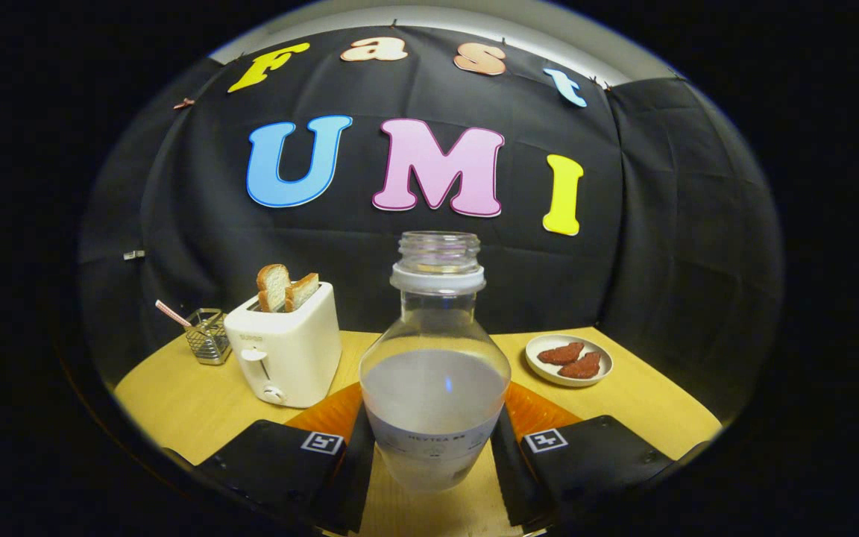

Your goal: Take the bottle from table, then pour the juice into the cup, finally place the bottle on the coaster

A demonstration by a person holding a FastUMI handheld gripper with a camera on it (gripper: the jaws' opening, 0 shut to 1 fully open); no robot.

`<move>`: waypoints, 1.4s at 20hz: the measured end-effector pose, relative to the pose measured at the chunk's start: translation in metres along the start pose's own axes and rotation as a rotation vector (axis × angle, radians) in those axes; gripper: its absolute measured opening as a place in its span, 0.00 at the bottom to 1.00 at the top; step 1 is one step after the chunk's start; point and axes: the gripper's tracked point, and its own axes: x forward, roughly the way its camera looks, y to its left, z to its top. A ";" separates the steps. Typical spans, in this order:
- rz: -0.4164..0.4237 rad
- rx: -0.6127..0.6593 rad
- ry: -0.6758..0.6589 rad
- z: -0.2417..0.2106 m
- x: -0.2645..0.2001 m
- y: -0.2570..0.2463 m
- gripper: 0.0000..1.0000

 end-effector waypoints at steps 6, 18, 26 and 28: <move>0.016 -0.027 -0.007 -0.032 0.055 0.020 0.73; 0.033 0.064 0.023 -0.066 0.087 0.030 0.75; 0.002 0.055 0.039 -0.065 0.081 0.018 0.96; 0.015 0.061 0.056 -0.065 0.073 0.019 0.99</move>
